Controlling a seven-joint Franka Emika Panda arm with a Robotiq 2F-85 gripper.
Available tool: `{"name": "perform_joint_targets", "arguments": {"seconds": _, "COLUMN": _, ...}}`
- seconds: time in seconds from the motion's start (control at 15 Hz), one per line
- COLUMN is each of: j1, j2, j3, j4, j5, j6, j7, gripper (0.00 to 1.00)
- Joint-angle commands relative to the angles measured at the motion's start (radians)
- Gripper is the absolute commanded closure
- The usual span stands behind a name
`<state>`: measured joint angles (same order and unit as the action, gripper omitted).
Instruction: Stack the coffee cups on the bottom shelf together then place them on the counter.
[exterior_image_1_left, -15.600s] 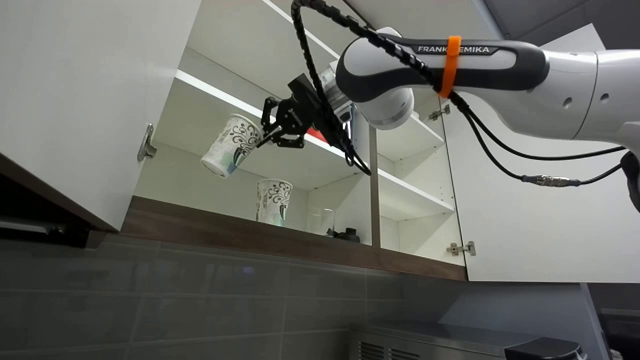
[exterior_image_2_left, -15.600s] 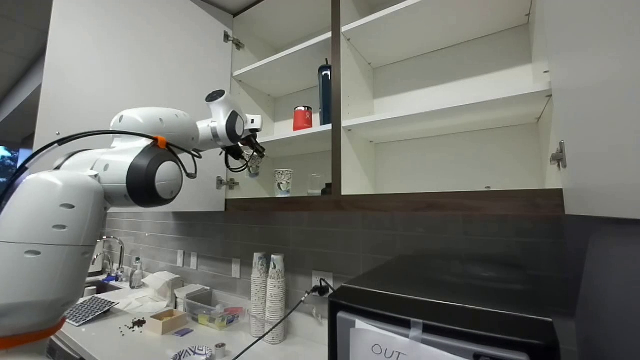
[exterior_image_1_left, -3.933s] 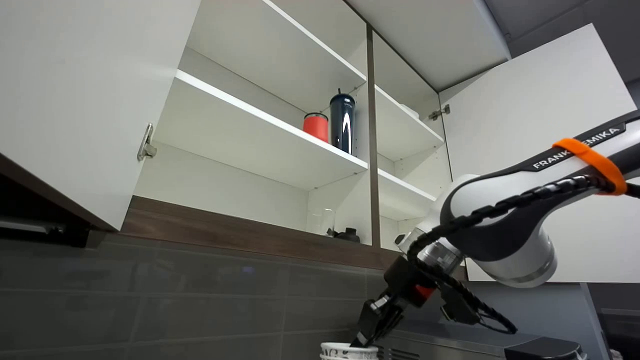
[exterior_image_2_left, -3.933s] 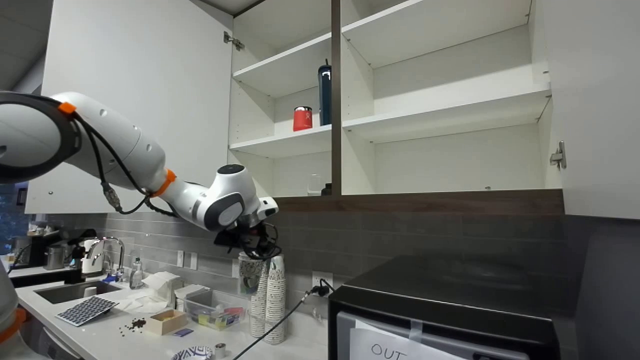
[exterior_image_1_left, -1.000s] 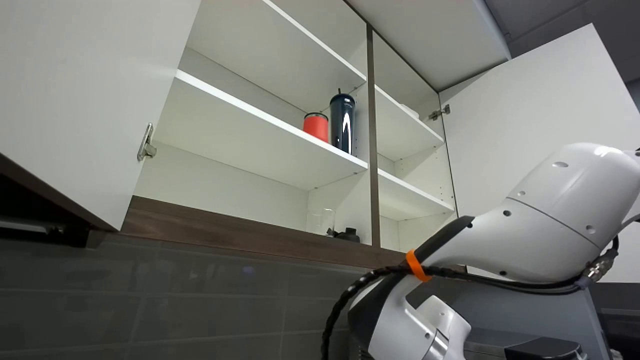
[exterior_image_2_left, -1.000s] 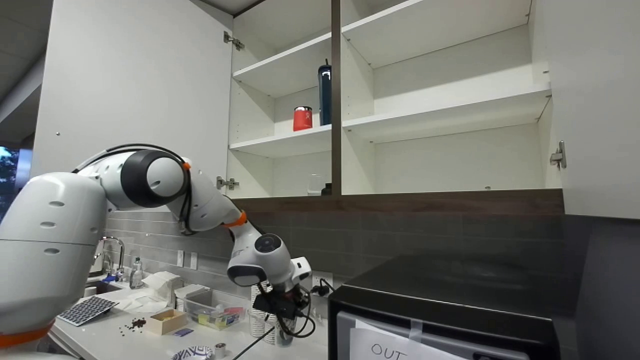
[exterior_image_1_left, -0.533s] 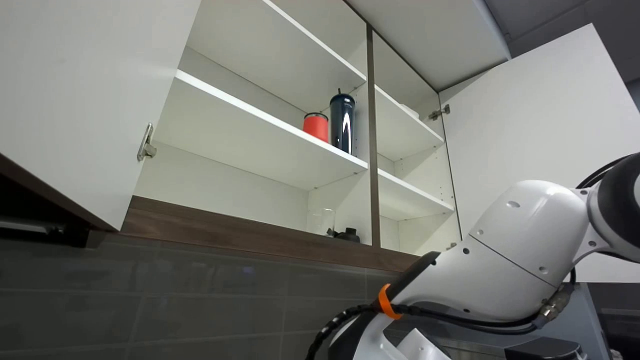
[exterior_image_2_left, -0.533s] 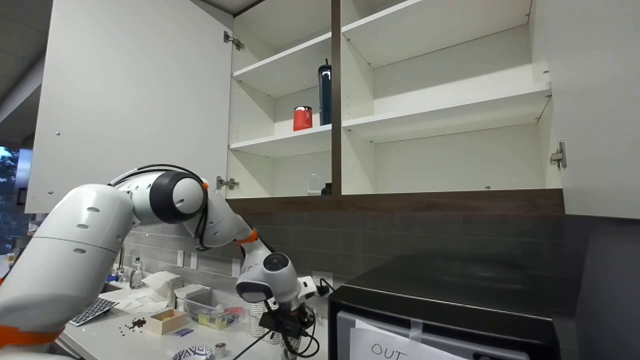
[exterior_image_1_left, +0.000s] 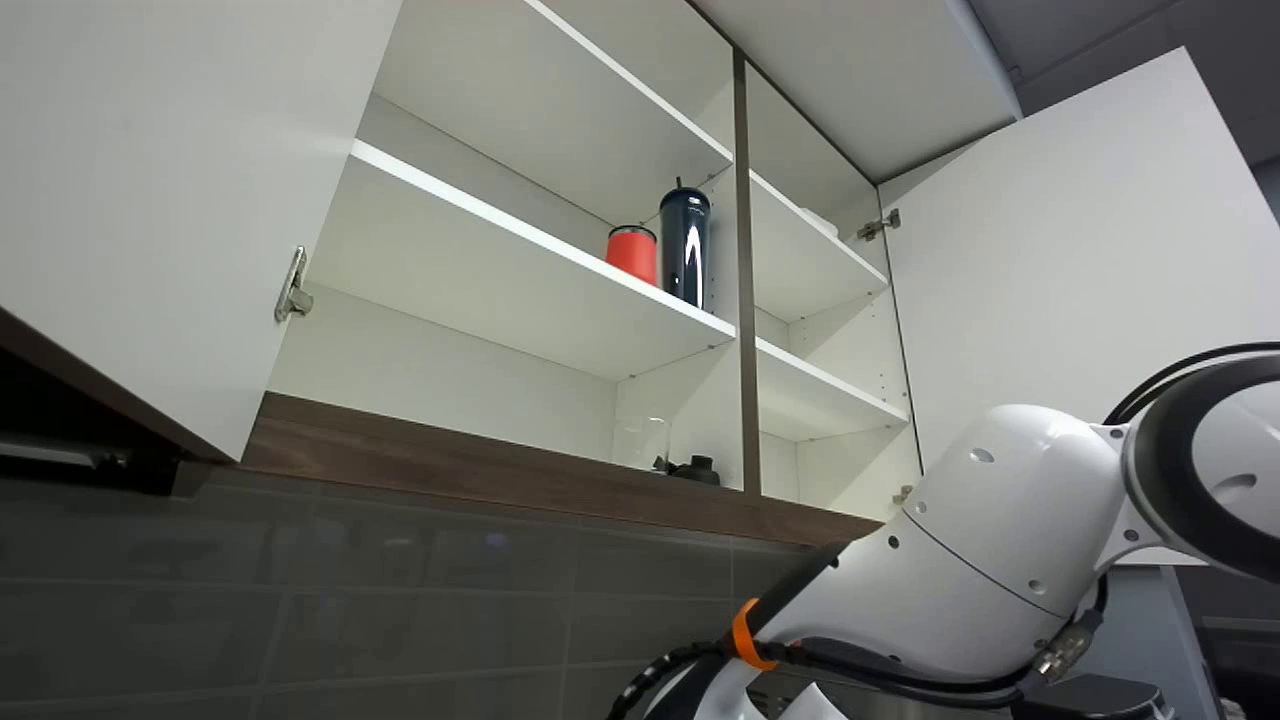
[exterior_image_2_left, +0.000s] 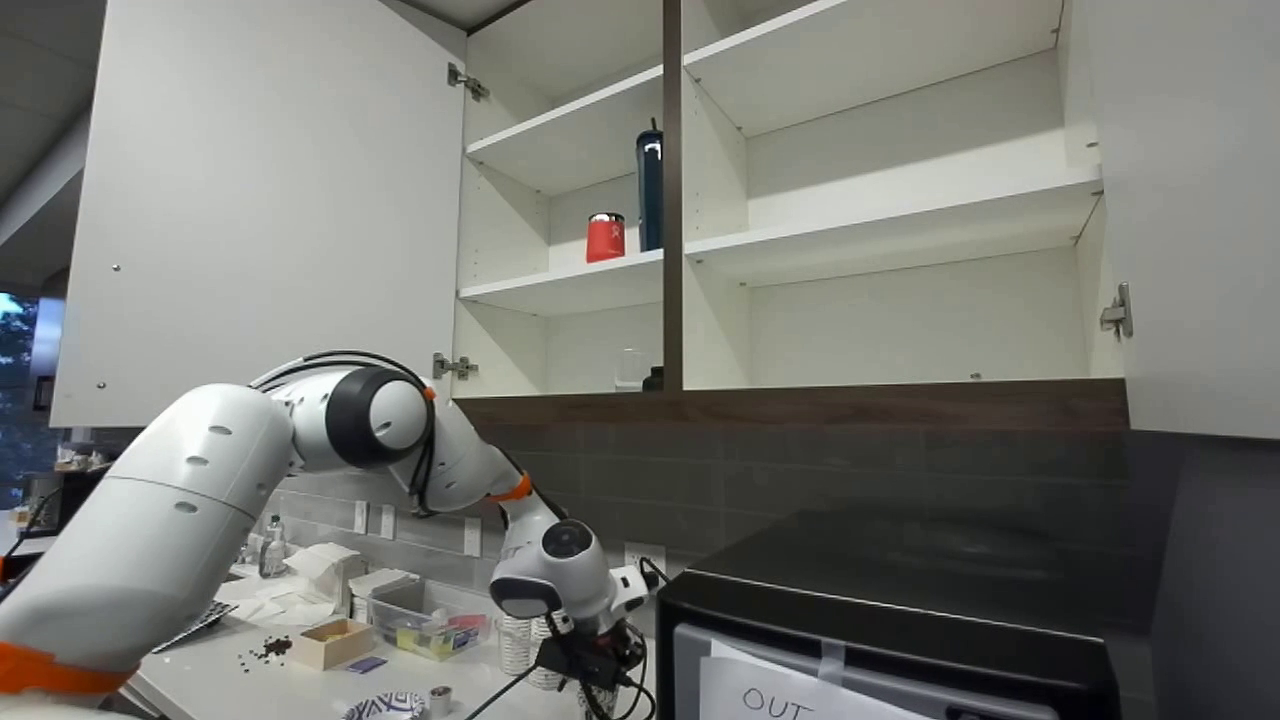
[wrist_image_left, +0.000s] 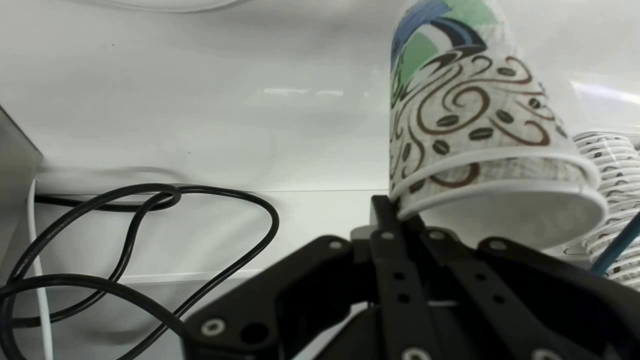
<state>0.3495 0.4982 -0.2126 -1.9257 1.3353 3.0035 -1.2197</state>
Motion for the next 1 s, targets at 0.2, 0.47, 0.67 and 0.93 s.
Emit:
{"name": "perform_joint_targets", "arguments": {"seconds": 0.2, "j1": -0.031, "j2": 0.081, "j3": 0.023, "j4": 0.078, "j5": 0.045, "j6": 0.028, "j7": -0.057, "gripper": 0.99}}
{"name": "perform_joint_targets", "arguments": {"seconds": 0.47, "j1": -0.035, "j2": 0.110, "j3": 0.022, "j4": 0.098, "j5": 0.039, "j6": 0.029, "j7": -0.063, "gripper": 0.98}}
{"name": "perform_joint_targets", "arguments": {"seconds": 0.67, "j1": -0.038, "j2": 0.112, "j3": 0.020, "j4": 0.101, "j5": 0.038, "j6": 0.025, "j7": -0.059, "gripper": 0.63}}
{"name": "perform_joint_targets", "arguments": {"seconds": 0.93, "j1": -0.027, "j2": 0.094, "j3": 0.000, "j4": 0.078, "j5": 0.010, "j6": 0.023, "j7": -0.027, "gripper": 0.32}}
